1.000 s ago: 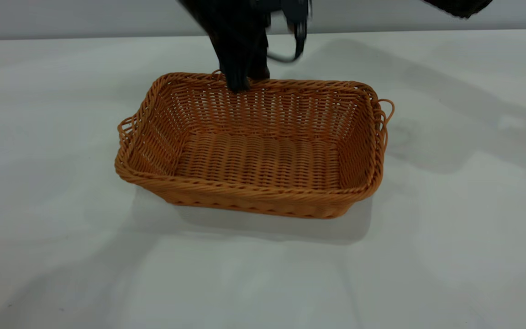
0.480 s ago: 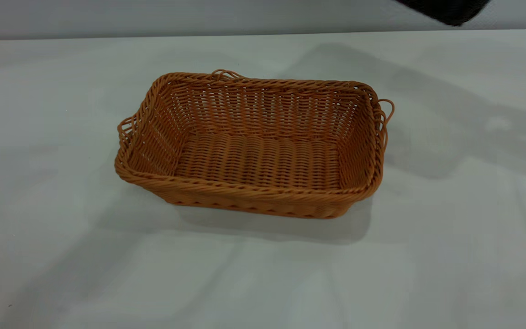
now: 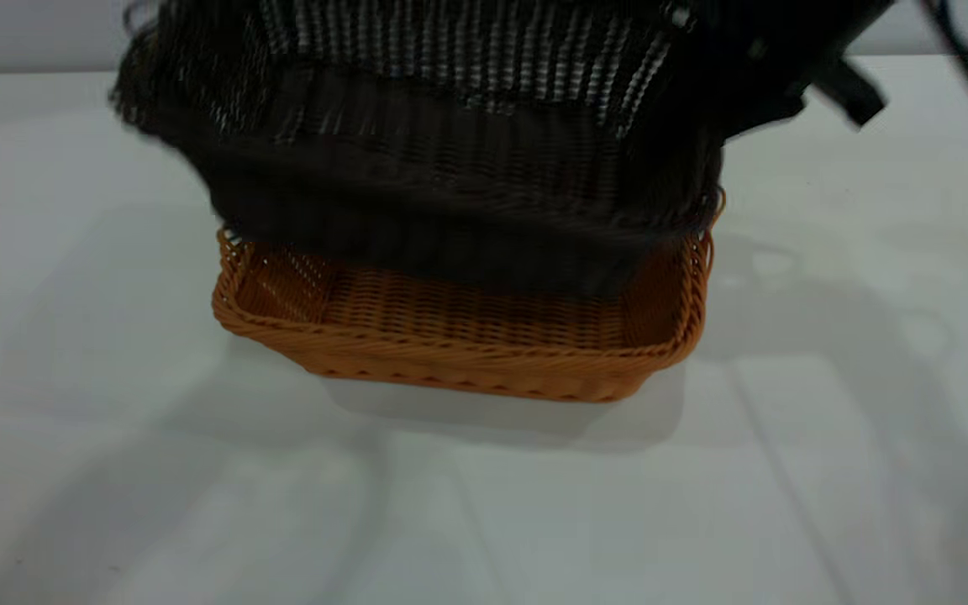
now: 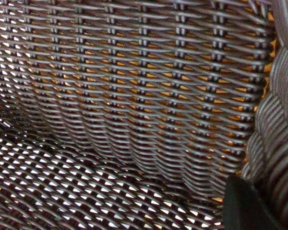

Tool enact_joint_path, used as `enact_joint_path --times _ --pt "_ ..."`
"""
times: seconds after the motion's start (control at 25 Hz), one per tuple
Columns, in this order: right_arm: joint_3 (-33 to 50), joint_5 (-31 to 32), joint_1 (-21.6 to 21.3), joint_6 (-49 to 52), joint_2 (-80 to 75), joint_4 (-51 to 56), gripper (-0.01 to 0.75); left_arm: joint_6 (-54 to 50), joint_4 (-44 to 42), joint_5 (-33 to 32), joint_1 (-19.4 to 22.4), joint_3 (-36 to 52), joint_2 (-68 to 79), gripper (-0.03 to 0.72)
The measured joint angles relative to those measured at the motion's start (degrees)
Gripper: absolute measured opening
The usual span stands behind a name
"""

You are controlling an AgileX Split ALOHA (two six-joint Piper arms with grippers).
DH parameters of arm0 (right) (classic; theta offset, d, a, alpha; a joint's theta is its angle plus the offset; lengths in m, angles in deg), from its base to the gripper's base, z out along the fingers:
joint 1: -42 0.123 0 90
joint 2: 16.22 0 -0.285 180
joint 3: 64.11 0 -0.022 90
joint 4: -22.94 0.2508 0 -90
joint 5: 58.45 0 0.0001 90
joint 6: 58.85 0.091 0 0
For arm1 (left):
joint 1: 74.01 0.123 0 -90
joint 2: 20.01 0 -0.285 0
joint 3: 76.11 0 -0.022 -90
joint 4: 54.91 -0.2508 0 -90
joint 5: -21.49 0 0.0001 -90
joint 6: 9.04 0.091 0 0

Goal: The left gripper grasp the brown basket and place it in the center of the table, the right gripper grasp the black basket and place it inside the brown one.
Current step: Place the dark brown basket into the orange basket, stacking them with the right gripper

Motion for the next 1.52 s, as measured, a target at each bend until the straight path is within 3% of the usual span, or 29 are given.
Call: enact_joint_path --times 0.24,0.6,0.68,0.84,1.04,1.2,1.44,1.52 --pt "-0.2 -2.9 0.3 0.1 -4.9 -0.5 0.081 -1.0 0.0 -0.3 0.0 0.1 -0.1 0.383" --pt "-0.5 -7.0 0.3 0.3 -5.5 -10.2 0.094 -2.0 0.0 -0.3 0.0 0.1 -0.1 0.383" --pt "-0.5 -7.1 0.3 0.3 -5.5 -10.7 0.115 -2.6 0.0 -0.4 0.0 0.1 -0.1 0.383" --pt "-0.6 -6.9 0.3 0.2 -5.5 -10.7 0.236 -2.9 0.0 -0.5 0.0 0.1 0.0 0.383" --pt "-4.5 0.6 0.3 -4.7 -5.5 -11.4 0.445 -2.9 0.0 -0.6 0.0 0.1 0.0 0.383" --pt "-9.0 7.4 0.3 -4.4 -5.5 -14.8 0.552 -2.9 0.0 -1.5 0.0 0.1 -0.3 0.383" --pt "-18.0 19.7 0.3 1.8 -5.3 -24.8 0.573 -3.1 -0.1 -6.0 0.0 0.1 -3.7 0.383" --pt "-20.4 20.6 0.3 3.9 -4.7 -27.1 0.571 -3.1 -0.1 -7.1 0.0 0.1 -6.0 0.383"
